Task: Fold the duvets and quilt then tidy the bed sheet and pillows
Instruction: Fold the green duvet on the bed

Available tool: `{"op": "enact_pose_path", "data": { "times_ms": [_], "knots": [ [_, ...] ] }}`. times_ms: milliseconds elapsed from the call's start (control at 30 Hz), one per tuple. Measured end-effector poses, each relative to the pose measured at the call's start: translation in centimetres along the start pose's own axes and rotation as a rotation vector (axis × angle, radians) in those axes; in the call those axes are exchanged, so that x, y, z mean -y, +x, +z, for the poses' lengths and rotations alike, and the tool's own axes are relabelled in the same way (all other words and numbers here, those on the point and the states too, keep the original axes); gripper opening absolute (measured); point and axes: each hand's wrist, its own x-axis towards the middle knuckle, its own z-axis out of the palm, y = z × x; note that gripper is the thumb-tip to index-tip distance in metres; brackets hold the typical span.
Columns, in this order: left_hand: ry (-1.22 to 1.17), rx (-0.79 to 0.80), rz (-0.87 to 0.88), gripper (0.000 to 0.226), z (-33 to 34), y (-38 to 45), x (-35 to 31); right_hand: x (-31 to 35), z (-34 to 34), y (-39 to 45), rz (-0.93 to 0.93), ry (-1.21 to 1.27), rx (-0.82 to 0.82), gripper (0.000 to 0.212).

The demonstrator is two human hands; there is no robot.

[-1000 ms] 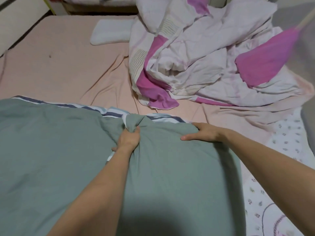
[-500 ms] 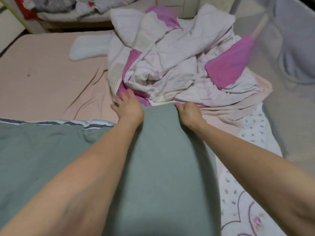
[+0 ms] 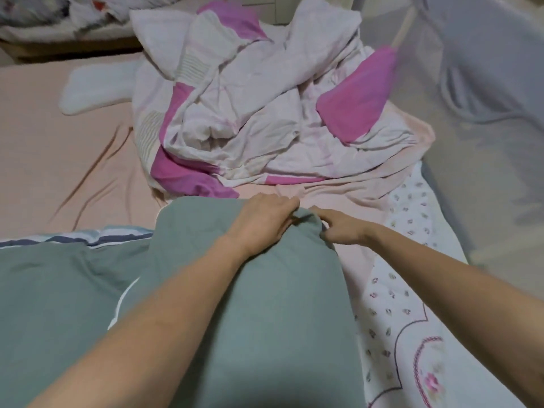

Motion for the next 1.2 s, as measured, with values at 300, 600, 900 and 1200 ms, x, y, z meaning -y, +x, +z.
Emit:
{"op": "enact_pose_path", "data": {
  "times_ms": [300,600,900,1200],
  "knots": [
    [0.323,-0.251,-0.080,0.015,0.4,-3.3,1.1,2.3,0.3,-1.7,-0.024,0.208,0.019,0.033],
    [0.042,0.323,-0.741,0.063,0.9,-3.3,1.6,1.5,0.6,2.4,0.347,0.133,-0.870,0.015],
    [0.025,0.414,-0.792,0.064,-0.4,-10.8,-0.6,3.4,13.3,-2.1,0.166,-0.419,-0.375,0.060],
    [-0.621,0.225,-1.430,0.097,-3.8,-28.2,-3.2,12.3,23.0,-12.5,0.071,-0.329,-0.542,0.061]
  ]
}}
